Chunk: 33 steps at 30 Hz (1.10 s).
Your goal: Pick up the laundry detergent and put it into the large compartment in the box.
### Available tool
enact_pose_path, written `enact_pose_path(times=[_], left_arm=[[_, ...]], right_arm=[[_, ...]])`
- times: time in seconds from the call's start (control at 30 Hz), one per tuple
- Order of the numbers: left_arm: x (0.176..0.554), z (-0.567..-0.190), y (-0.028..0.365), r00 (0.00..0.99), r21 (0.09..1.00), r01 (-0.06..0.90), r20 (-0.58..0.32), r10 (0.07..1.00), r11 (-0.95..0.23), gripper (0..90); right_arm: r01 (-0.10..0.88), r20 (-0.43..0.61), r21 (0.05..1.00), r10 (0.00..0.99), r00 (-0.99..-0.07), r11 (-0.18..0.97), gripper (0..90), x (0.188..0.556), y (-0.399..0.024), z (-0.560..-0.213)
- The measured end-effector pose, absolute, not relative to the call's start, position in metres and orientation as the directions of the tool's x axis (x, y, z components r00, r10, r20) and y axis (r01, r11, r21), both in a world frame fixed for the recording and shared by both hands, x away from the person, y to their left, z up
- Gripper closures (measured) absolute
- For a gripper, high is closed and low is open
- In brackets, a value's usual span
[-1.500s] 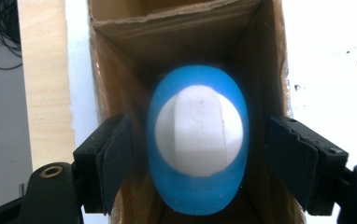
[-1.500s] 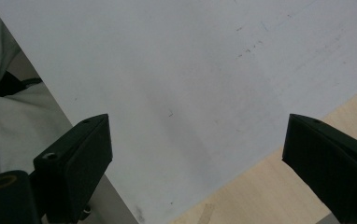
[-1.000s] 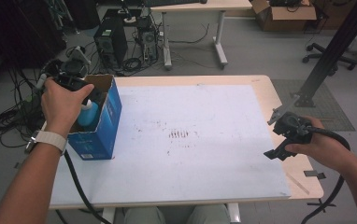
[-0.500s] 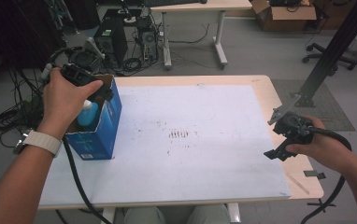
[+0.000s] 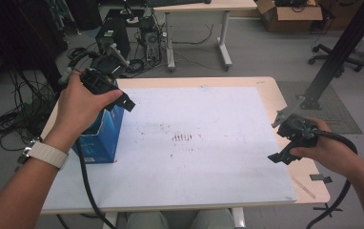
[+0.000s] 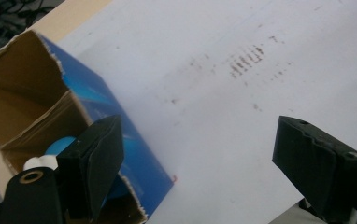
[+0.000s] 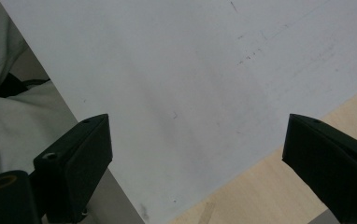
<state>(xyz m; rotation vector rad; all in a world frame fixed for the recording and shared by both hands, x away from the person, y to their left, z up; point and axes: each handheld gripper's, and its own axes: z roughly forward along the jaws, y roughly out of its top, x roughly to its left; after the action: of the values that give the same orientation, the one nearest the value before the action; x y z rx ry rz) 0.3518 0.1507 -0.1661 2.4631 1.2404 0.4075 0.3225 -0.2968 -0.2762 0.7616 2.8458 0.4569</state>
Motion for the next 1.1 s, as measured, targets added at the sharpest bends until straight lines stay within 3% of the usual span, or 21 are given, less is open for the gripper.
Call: enact_pose_path(times=[0.23, 0.43, 0.77, 1.1], left_arm=[[0.342, -0.168, 0.132, 0.669, 0.439, 0.643, 0.077, 0.740, -0.627, 15.8], [0.335, -0.174, 0.119, 0.757, 0.430, 0.569, 0.059, 0.651, -0.701, 7.2], [0.333, -0.183, 0.107, 0.821, 0.435, 0.501, 0.036, 0.570, -0.748, 6.0], [0.329, -0.185, 0.101, 0.830, 0.432, 0.484, 0.048, 0.555, -0.761, 6.1]], right_arm=[[0.455, -0.074, 0.333, 0.504, -0.860, 0.826, 8.5, 0.323, -0.293, -0.275], [0.456, -0.072, 0.330, 0.503, -0.861, 0.827, 8.5, 0.325, -0.292, -0.276], [0.453, -0.065, 0.329, 0.499, -0.864, 0.828, 8.5, 0.330, -0.291, -0.280], [0.455, -0.066, 0.333, 0.501, -0.863, 0.826, 8.5, 0.328, -0.290, -0.279]])
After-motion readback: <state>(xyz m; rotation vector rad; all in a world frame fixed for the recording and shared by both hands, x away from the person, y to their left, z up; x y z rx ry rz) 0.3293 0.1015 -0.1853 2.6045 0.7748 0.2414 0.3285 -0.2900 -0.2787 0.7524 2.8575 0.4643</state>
